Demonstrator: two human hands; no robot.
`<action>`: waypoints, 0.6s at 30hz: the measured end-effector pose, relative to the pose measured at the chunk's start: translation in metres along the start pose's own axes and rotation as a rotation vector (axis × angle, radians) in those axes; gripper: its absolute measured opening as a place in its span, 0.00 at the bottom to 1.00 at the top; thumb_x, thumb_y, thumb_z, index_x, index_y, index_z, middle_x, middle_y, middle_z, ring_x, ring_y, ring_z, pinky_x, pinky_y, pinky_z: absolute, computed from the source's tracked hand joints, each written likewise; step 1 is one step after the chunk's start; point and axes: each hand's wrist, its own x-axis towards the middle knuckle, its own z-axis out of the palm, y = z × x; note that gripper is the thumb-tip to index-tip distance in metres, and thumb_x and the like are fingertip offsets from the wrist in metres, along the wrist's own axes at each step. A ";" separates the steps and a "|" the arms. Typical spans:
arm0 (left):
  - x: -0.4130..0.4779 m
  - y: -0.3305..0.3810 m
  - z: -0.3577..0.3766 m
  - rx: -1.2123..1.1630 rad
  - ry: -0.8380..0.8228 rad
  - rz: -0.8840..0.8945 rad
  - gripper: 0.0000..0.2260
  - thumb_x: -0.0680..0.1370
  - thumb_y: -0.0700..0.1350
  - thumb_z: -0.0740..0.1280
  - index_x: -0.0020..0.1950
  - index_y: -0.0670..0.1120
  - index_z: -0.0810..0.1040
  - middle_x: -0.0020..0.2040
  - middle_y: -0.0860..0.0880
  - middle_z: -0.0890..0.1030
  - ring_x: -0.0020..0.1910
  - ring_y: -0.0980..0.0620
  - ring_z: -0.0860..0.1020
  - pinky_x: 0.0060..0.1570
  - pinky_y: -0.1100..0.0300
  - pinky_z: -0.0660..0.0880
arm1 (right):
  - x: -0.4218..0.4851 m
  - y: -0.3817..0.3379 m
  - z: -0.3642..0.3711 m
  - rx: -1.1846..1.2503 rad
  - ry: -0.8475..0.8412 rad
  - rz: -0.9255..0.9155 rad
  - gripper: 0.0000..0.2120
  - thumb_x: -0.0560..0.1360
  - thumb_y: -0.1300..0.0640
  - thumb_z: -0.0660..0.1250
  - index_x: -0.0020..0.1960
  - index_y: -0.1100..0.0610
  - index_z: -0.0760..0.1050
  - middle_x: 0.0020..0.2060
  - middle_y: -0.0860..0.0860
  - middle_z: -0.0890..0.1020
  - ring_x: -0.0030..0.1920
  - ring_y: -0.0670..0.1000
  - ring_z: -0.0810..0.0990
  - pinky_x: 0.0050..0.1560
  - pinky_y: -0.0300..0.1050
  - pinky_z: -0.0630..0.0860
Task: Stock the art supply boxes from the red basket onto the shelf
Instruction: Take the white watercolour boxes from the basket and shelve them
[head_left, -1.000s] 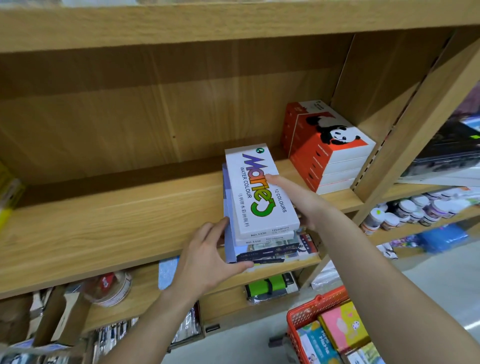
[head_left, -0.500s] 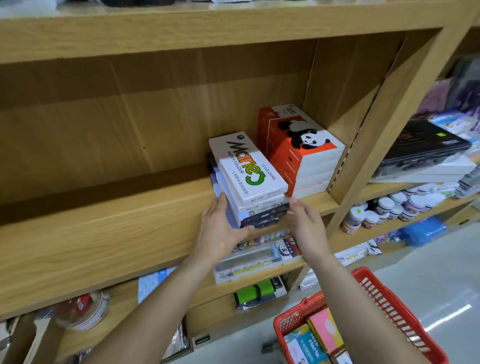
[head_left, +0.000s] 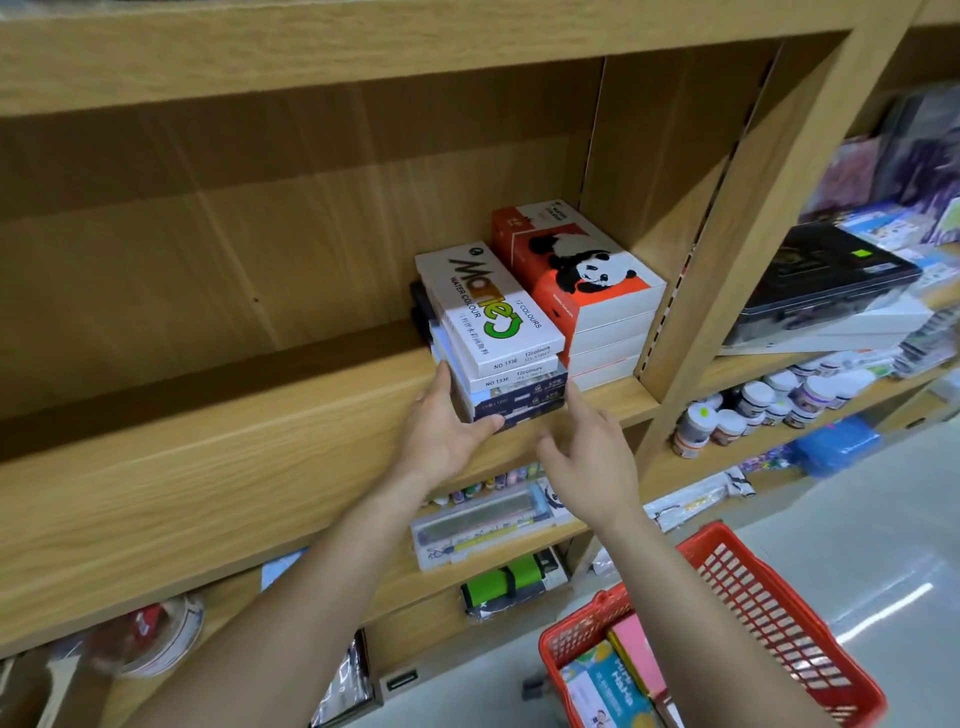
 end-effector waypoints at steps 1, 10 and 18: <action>0.000 0.001 0.000 -0.020 -0.019 0.008 0.42 0.70 0.55 0.77 0.78 0.49 0.60 0.72 0.48 0.74 0.72 0.49 0.70 0.68 0.47 0.70 | -0.001 0.003 0.000 0.010 -0.021 0.001 0.35 0.75 0.49 0.62 0.80 0.43 0.54 0.47 0.44 0.79 0.57 0.47 0.69 0.41 0.46 0.70; 0.001 0.000 -0.003 0.149 -0.093 0.106 0.42 0.67 0.58 0.78 0.74 0.51 0.60 0.64 0.45 0.76 0.68 0.47 0.69 0.61 0.51 0.72 | 0.012 0.012 -0.001 -0.198 0.033 0.000 0.28 0.79 0.46 0.60 0.77 0.49 0.62 0.62 0.51 0.76 0.63 0.58 0.70 0.55 0.52 0.74; 0.001 0.000 -0.008 0.221 -0.052 0.116 0.40 0.69 0.60 0.76 0.75 0.51 0.62 0.64 0.45 0.78 0.63 0.46 0.74 0.58 0.49 0.75 | 0.036 0.012 0.003 -0.338 0.266 0.034 0.19 0.78 0.37 0.64 0.51 0.52 0.78 0.39 0.51 0.86 0.37 0.58 0.83 0.31 0.45 0.72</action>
